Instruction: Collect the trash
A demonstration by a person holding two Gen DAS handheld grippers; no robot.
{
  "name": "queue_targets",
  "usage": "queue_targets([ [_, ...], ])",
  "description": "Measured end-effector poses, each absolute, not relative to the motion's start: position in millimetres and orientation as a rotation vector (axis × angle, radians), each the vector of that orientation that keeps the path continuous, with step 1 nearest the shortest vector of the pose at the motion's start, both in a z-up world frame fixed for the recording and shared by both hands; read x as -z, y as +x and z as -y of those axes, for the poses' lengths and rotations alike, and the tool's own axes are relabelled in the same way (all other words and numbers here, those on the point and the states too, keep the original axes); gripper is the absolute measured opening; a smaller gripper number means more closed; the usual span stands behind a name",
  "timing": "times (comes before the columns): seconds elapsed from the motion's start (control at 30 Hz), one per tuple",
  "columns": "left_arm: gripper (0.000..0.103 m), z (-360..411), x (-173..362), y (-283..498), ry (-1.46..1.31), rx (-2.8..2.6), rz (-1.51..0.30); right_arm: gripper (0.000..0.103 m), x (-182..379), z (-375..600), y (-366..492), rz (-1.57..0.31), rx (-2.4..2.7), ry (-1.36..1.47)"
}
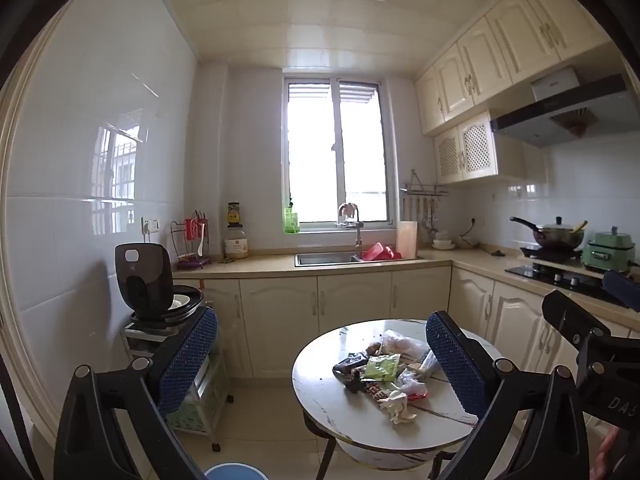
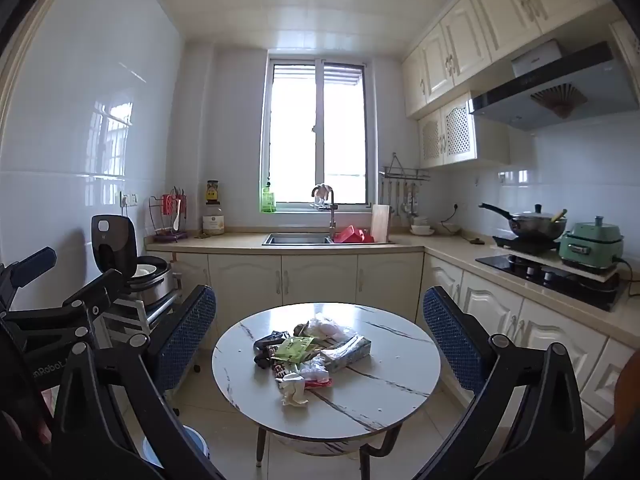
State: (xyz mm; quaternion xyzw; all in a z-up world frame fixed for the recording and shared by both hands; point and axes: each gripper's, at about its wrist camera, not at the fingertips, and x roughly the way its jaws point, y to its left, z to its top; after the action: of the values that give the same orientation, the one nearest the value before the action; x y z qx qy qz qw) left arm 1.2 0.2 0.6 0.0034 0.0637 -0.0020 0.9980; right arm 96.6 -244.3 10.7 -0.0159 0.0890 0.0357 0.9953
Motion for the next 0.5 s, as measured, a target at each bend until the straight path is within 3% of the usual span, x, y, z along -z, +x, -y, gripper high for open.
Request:
queue_targets([
  [0.5, 0.102, 5, -1, -8, 0.028, 0.021, -0.088, 0.103, -18, 243, 86, -0.164, -0.064, -0.047],
])
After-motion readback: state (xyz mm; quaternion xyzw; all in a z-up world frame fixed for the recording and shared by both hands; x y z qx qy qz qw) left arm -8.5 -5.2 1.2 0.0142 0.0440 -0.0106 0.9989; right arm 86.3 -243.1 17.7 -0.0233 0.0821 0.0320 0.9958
